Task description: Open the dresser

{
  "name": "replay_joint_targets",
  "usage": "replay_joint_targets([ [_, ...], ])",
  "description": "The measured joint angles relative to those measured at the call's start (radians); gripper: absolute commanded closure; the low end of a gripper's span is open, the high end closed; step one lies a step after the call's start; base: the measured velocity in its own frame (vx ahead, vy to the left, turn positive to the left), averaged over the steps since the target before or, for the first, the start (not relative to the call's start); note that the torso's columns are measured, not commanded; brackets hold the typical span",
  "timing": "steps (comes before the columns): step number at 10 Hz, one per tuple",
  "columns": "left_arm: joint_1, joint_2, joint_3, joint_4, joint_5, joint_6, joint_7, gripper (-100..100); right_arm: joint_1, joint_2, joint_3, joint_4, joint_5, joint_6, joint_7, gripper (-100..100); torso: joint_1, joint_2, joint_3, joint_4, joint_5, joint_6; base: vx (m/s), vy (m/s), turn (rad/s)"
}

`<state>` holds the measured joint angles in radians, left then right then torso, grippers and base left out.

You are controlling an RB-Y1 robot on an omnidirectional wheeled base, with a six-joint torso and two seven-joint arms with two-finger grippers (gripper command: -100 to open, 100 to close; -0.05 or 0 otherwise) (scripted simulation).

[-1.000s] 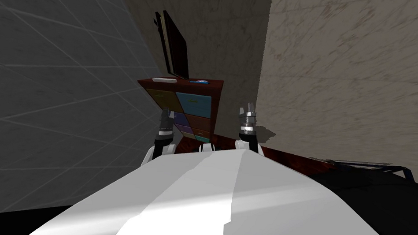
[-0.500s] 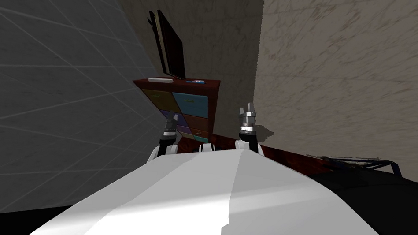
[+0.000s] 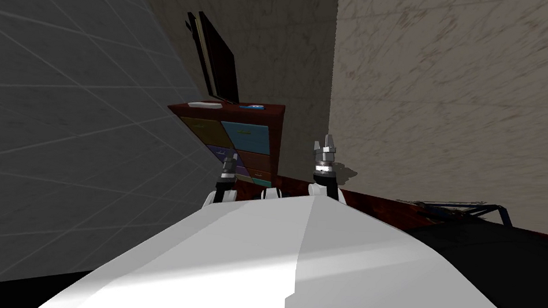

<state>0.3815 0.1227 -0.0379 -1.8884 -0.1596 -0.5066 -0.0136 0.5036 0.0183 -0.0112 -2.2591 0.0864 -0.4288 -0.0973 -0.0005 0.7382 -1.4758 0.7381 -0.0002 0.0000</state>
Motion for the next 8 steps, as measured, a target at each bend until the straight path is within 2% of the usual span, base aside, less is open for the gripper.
replay_joint_targets([
  [5,-0.014,0.010,-0.016,0.087,-0.009,0.010,-0.009,-100,0.000,0.000,0.000,0.000,0.000,0.000,0.000,0,0.001,0.000,0.000,0.000,0.000,0.000,-0.004,-0.024,-0.032],
  [8,-0.034,0.010,-0.026,0.160,-0.016,0.014,-0.016,-100,0.000,0.000,0.000,0.000,0.000,0.000,0.000,0,-0.001,0.000,0.000,0.000,0.000,0.000,-0.005,-0.040,-0.043],
])
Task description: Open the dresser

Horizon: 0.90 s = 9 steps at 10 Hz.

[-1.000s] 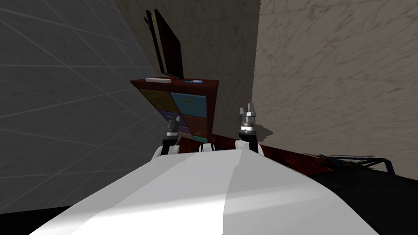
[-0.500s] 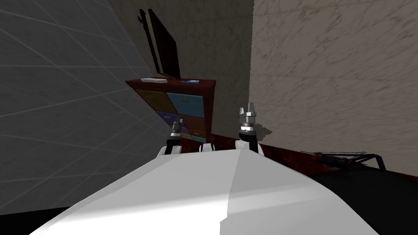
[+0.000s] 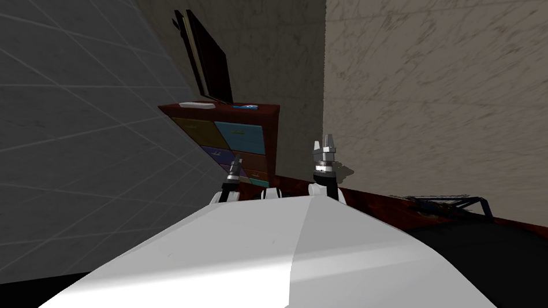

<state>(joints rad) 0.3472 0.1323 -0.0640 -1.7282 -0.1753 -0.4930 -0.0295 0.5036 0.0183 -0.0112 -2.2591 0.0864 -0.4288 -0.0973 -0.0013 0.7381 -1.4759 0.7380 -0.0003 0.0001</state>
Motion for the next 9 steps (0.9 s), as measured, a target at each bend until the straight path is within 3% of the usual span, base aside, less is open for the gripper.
replay_joint_targets([
  [6,-0.025,-0.025,-0.024,0.133,-0.014,0.012,-0.015,-100,0.000,0.000,0.000,0.000,0.000,0.000,0.000,0,0.001,0.000,0.000,0.000,0.000,0.000,-0.005,-0.033,-0.036],
  [9,-0.034,-0.055,-0.034,0.180,-0.020,0.020,-0.020,-100,0.000,0.000,0.000,0.000,0.000,0.000,0.000,0,0.001,0.000,0.000,0.000,0.000,0.000,-0.001,-0.020,-0.026],
])
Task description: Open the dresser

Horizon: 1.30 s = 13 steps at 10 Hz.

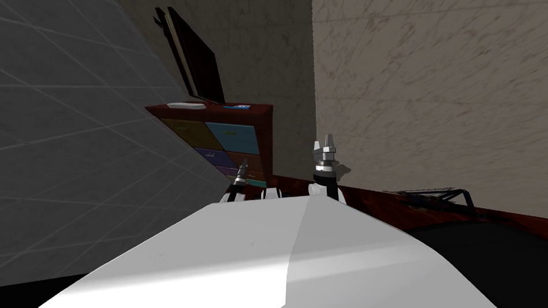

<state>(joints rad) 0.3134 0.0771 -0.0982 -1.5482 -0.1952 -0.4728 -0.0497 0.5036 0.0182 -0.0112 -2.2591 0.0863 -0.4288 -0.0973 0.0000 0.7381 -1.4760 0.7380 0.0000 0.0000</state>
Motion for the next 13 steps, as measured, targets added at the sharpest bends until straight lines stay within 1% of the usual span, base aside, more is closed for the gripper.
replay_joint_targets([
  [1,0.000,-0.001,-0.001,0.001,0.000,0.001,0.000,-100,0.000,0.000,0.000,0.000,0.000,0.000,0.000,0,0.001,0.000,0.000,0.000,0.000,0.000,0.063,-0.013,-0.027],
  [3,-0.004,0.001,0.000,-0.026,-0.001,0.030,0.004,-100,0.000,0.000,0.000,0.000,0.000,0.000,0.000,0,0.000,-0.004,-0.003,-0.001,0.000,0.000,0.075,-0.009,-0.013],
  [4,-0.004,0.001,0.000,-0.028,-0.001,0.034,0.005,100,0.000,0.000,0.000,0.000,0.000,0.000,0.000,0,0.000,0.000,0.000,0.000,0.000,0.000,-0.058,0.005,0.035],
  [5,-0.006,0.001,0.001,-0.010,0.000,0.019,0.003,100,0.000,0.000,0.000,0.000,0.000,0.000,0.000,0,0.001,0.006,0.003,0.001,0.000,0.000,-0.031,0.004,0.002],
  [6,-0.012,-0.001,0.001,-0.015,0.001,0.009,0.003,100,0.000,0.000,0.000,0.000,0.000,0.000,0.000,0,0.003,0.000,0.001,-0.004,0.003,0.000,-0.151,0.014,0.014],
  [8,-0.001,0.006,-0.006,-0.038,0.000,0.023,0.011,100,0.000,0.000,0.000,0.000,0.000,0.000,0.000,0,0.004,0.004,0.003,-0.001,0.001,-0.001,-0.199,0.057,0.007],
  [9,0.007,0.010,-0.010,-0.050,-0.002,0.032,0.014,100,0.000,0.000,0.000,0.000,0.000,0.000,0.000,0,0.003,0.002,0.002,0.000,0.001,-0.002,-0.100,0.012,0.000],
  [11,0.019,0.014,-0.014,-0.057,-0.003,0.036,0.016,100,0.000,0.000,0.000,0.000,0.000,0.000,0.000,0,-0.001,-0.003,-0.002,-0.001,-0.001,-0.001,-0.141,0.036,0.023],
  [13,0.031,0.017,-0.021,-0.071,-0.004,0.036,0.020,100,0.000,0.000,0.000,0.000,0.000,0.000,0.000,0,0.003,0.001,0.001,0.000,0.001,-0.002,-0.181,0.050,0.015],
])
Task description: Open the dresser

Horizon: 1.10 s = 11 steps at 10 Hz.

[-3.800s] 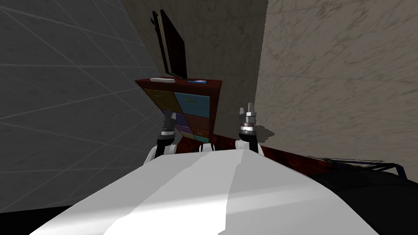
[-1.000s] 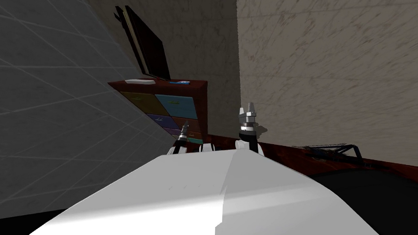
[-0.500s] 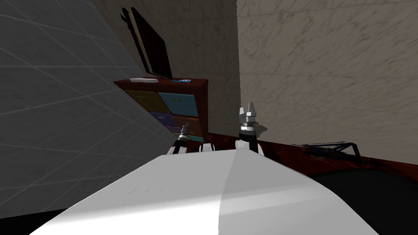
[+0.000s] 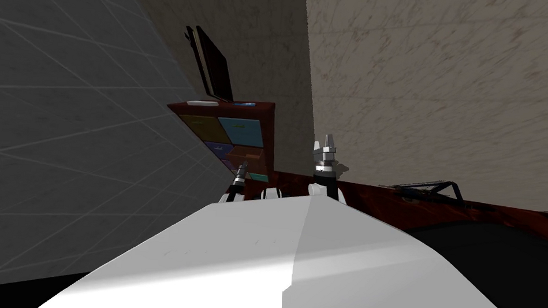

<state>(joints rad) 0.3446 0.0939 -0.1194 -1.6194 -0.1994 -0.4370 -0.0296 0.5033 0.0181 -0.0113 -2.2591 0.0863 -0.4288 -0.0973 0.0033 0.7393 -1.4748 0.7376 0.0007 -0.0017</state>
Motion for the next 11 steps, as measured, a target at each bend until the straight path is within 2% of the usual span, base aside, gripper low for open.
replay_joint_targets([
  [1,0.007,0.003,-0.003,-0.007,-0.001,0.000,0.002,-100,0.000,0.000,0.000,0.000,0.000,0.000,0.000,0,-0.001,0.000,0.000,0.000,0.000,0.000,-0.100,0.014,-0.019],
  [10,0.040,0.037,-0.020,-0.231,-0.009,0.207,0.039,-100,0.000,0.000,0.000,0.000,0.000,0.000,0.000,0,-0.006,0.004,0.001,0.006,-0.003,0.002,0.000,-0.002,-0.017],
  [11,0.041,0.037,-0.020,-0.232,-0.009,0.213,0.040,0,0.000,0.000,0.000,0.000,0.000,0.000,0.000,0,-0.006,0.003,0.001,0.004,-0.003,0.001,0.000,0.000,0.000],
])
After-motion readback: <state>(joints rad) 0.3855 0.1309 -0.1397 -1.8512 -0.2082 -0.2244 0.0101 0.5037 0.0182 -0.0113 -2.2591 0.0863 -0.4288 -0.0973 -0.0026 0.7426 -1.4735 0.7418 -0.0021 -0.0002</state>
